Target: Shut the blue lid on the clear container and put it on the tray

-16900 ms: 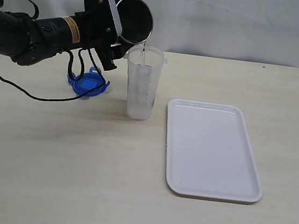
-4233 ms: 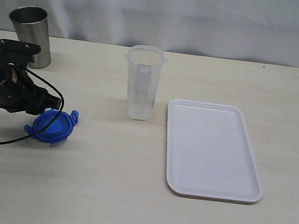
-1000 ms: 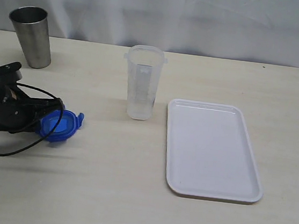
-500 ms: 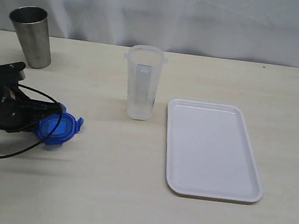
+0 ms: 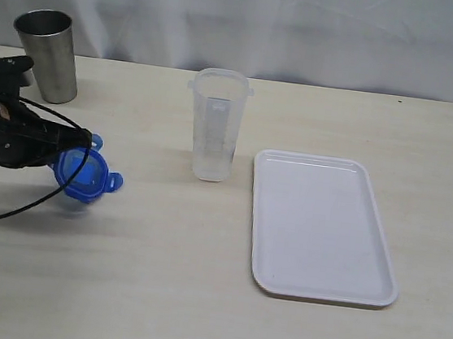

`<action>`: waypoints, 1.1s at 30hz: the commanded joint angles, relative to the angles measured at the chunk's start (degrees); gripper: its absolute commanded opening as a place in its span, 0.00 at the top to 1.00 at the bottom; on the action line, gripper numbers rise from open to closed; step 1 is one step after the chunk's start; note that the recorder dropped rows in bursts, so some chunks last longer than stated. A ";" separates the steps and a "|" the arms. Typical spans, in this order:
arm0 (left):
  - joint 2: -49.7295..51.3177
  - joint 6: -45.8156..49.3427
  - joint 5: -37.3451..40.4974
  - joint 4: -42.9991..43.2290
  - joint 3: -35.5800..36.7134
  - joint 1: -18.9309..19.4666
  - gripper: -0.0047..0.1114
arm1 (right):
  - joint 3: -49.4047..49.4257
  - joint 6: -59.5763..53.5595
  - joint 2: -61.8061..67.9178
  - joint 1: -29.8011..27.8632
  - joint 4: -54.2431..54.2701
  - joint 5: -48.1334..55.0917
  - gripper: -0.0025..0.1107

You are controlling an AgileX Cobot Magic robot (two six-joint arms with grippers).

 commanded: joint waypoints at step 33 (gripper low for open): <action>-10.99 33.94 -38.62 0.13 -0.05 -6.37 0.96 | 0.14 -0.08 -0.26 -0.21 0.11 -0.59 0.94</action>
